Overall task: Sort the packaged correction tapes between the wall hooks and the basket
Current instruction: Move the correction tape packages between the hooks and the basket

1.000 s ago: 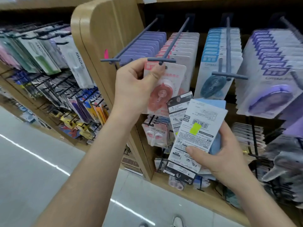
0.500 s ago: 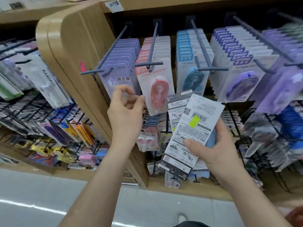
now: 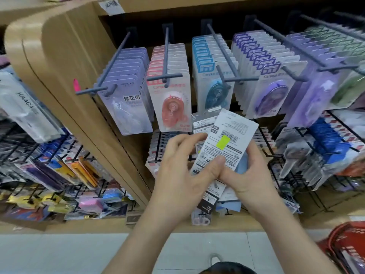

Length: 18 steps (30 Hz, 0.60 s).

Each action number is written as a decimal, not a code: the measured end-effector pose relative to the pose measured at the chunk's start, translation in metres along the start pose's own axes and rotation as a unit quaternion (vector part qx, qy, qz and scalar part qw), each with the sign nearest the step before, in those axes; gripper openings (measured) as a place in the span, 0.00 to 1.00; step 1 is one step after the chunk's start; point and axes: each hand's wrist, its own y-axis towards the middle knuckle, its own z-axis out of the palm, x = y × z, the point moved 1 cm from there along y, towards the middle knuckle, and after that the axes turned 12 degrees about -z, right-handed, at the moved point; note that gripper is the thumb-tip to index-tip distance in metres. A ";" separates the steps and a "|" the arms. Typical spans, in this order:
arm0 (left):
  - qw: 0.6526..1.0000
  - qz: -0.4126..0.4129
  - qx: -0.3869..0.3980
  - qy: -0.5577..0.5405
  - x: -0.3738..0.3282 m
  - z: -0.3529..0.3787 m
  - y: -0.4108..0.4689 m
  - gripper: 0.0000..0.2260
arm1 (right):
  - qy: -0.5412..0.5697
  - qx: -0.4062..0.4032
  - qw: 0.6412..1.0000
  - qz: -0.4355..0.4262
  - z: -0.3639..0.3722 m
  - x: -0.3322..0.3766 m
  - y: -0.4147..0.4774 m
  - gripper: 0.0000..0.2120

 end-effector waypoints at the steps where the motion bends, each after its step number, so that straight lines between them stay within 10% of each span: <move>1: 0.998 -0.040 0.032 -0.031 0.000 0.003 -0.004 0.19 | -0.011 0.008 1.000 -0.003 0.001 0.003 -0.001 0.27; 6: 0.976 -0.117 0.040 -0.181 -0.008 0.001 -0.004 0.06 | -0.036 0.070 0.997 -0.005 0.001 0.014 -0.007 0.41; 13: 0.961 -0.142 0.003 -0.235 -0.004 -0.005 -0.004 0.16 | -0.014 0.047 0.999 0.015 -0.006 0.010 -0.009 0.38; 18: 0.980 0.056 -0.132 -0.137 0.006 -0.020 -0.012 0.14 | -0.036 -0.006 0.999 0.008 -0.010 0.006 -0.011 0.27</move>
